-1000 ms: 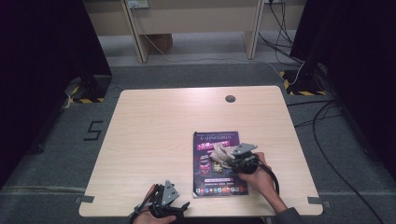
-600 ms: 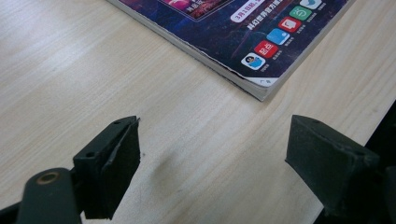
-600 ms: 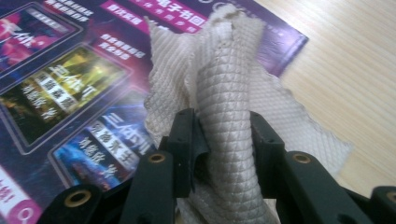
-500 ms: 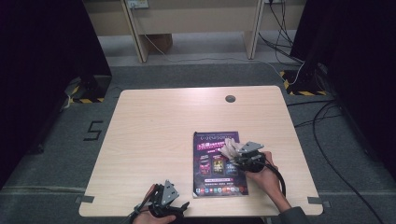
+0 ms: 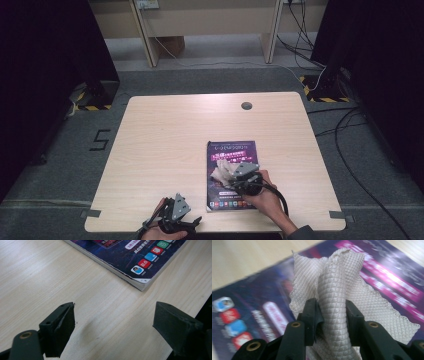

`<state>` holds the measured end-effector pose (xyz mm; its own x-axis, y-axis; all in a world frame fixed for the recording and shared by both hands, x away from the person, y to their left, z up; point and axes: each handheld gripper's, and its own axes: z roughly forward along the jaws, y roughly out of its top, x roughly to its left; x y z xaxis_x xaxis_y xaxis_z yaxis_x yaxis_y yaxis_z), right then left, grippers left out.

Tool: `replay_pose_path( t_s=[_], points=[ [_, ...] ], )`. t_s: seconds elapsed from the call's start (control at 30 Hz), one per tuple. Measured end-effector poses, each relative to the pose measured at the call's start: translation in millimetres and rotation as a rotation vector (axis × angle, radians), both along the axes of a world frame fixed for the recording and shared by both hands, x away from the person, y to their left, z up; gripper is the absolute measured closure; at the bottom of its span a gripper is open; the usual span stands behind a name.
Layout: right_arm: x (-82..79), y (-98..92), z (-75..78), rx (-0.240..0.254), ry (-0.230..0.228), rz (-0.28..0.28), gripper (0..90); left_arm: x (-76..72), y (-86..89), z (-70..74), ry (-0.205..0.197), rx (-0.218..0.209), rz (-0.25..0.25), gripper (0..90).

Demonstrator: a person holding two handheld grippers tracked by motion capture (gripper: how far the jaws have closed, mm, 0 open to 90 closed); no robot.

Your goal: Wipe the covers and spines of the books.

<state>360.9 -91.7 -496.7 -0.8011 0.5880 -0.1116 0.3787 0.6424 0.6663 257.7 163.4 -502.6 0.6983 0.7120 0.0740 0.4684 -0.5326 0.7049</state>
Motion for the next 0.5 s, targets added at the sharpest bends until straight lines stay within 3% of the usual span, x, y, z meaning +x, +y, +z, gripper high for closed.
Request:
replay_pose_path(
  t_s=[0.3,0.33,0.5],
  points=[
    [-27.5,29.8,-0.9,0.009,0.009,0.131,67.2,0.1,1.0,-0.1,0.001,0.002,0.005,16.8],
    [-30.3,30.8,-1.1,0.014,0.024,0.122,67.1,0.3,0.9,-0.1,0.000,-0.001,0.005,16.8],
    [-27.9,26.8,-1.3,0.019,0.018,0.130,65.1,0.0,0.7,0.0,0.000,0.001,0.003,16.7]
  ],
)
